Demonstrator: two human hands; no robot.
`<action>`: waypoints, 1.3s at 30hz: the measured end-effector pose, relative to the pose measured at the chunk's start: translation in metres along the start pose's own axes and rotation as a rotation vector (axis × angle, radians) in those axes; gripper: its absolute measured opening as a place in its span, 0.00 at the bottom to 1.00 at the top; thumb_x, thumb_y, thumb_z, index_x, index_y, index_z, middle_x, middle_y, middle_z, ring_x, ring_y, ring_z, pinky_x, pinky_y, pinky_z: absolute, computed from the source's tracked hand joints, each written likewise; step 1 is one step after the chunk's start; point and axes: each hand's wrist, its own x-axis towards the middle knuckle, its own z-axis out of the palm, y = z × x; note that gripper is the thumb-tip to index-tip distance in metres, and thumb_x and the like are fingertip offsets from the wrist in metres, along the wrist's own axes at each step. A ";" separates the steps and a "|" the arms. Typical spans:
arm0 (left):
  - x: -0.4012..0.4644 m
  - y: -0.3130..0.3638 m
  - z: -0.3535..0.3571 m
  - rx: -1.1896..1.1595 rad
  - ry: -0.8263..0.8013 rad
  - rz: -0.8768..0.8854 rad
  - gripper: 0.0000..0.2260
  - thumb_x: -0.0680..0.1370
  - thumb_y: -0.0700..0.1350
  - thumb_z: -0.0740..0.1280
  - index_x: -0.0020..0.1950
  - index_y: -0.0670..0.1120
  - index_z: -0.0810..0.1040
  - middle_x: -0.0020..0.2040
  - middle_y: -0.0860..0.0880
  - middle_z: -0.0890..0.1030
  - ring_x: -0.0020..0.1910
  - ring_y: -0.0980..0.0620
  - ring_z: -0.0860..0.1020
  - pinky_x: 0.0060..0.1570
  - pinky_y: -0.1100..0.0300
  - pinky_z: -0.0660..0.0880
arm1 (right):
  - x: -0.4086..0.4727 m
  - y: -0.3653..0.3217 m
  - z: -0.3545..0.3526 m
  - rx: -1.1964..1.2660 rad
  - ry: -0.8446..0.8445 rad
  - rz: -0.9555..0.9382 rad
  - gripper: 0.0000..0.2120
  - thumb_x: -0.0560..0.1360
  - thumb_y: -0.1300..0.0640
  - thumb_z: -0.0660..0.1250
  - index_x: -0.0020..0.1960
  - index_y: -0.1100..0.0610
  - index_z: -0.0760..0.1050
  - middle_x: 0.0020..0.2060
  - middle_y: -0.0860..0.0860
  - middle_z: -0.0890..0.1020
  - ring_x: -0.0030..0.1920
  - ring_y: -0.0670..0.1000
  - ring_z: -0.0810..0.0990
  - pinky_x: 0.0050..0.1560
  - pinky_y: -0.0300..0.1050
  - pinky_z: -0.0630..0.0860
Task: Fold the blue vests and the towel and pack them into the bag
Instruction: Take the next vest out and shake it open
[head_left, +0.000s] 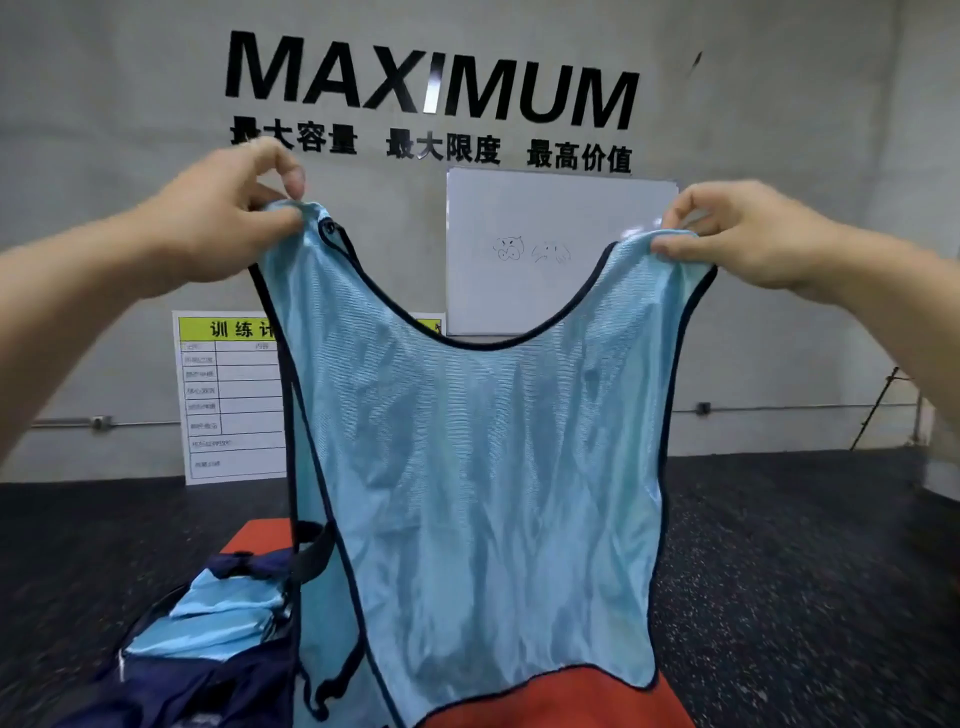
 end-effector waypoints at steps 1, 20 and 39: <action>-0.001 0.002 -0.003 0.010 0.000 -0.002 0.06 0.83 0.40 0.64 0.50 0.50 0.70 0.48 0.34 0.82 0.33 0.48 0.66 0.30 0.57 0.62 | -0.002 -0.001 -0.003 0.022 0.014 0.001 0.10 0.76 0.47 0.74 0.49 0.51 0.75 0.44 0.54 0.87 0.43 0.53 0.73 0.48 0.52 0.63; -0.014 -0.071 0.094 0.248 -0.543 -0.059 0.23 0.80 0.35 0.62 0.38 0.60 0.86 0.42 0.64 0.82 0.46 0.63 0.78 0.45 0.67 0.69 | -0.004 0.057 0.080 -0.335 -0.402 0.088 0.16 0.83 0.58 0.64 0.47 0.43 0.87 0.49 0.42 0.82 0.45 0.40 0.79 0.43 0.30 0.72; -0.036 -0.333 0.362 0.258 -0.782 -0.292 0.25 0.71 0.31 0.59 0.41 0.61 0.82 0.47 0.52 0.84 0.48 0.48 0.80 0.52 0.52 0.76 | 0.057 0.323 0.372 -0.608 -0.814 0.056 0.30 0.72 0.70 0.61 0.61 0.40 0.82 0.64 0.44 0.79 0.65 0.51 0.76 0.58 0.44 0.72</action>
